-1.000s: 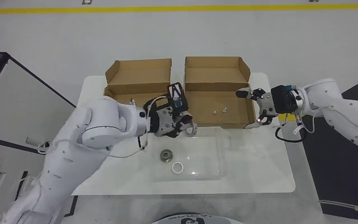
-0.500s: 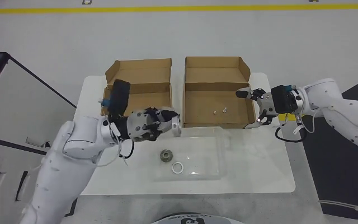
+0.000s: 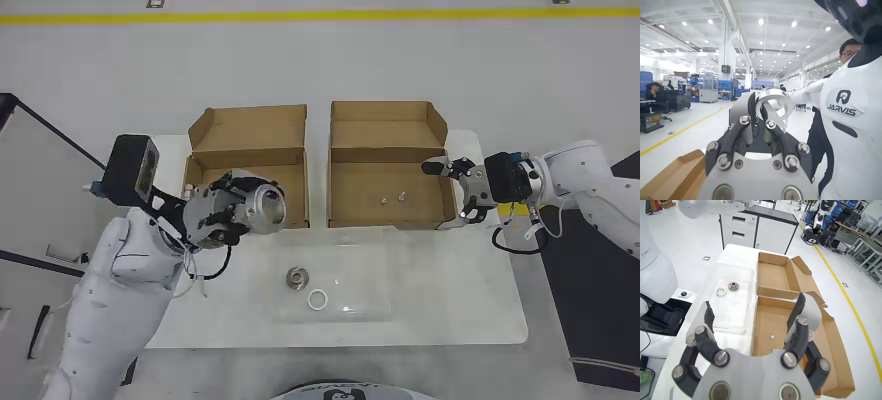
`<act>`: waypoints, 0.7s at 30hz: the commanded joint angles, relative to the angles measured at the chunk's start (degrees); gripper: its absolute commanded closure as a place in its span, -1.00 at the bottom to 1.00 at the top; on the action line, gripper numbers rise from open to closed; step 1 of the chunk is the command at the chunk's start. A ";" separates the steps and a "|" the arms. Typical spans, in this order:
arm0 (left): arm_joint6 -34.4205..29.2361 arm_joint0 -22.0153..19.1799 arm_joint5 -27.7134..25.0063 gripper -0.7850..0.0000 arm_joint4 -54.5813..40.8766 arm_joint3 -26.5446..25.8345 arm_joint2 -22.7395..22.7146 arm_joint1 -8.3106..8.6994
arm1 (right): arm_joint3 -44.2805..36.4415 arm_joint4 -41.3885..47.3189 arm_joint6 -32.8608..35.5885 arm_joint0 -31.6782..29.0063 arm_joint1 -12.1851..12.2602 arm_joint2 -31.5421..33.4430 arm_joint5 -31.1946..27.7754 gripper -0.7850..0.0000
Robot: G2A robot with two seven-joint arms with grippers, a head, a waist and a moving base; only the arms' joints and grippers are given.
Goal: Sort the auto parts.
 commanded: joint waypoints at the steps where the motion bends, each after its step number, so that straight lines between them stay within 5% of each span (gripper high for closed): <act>1: 1.99 -0.07 0.00 1.00 0.92 -0.38 0.10 -0.14 | 0.00 0.00 0.00 0.00 0.00 0.00 0.00 -1.00; 13: 21.35 1.09 0.00 1.00 9.98 -2.86 -1.18 -1.02 | 0.00 0.00 0.00 0.00 0.00 0.00 0.00 -1.00; 21: 27.12 1.61 0.00 1.00 16.21 -2.19 -0.45 -0.25 | 0.00 0.00 0.00 0.00 0.00 0.00 0.00 -1.00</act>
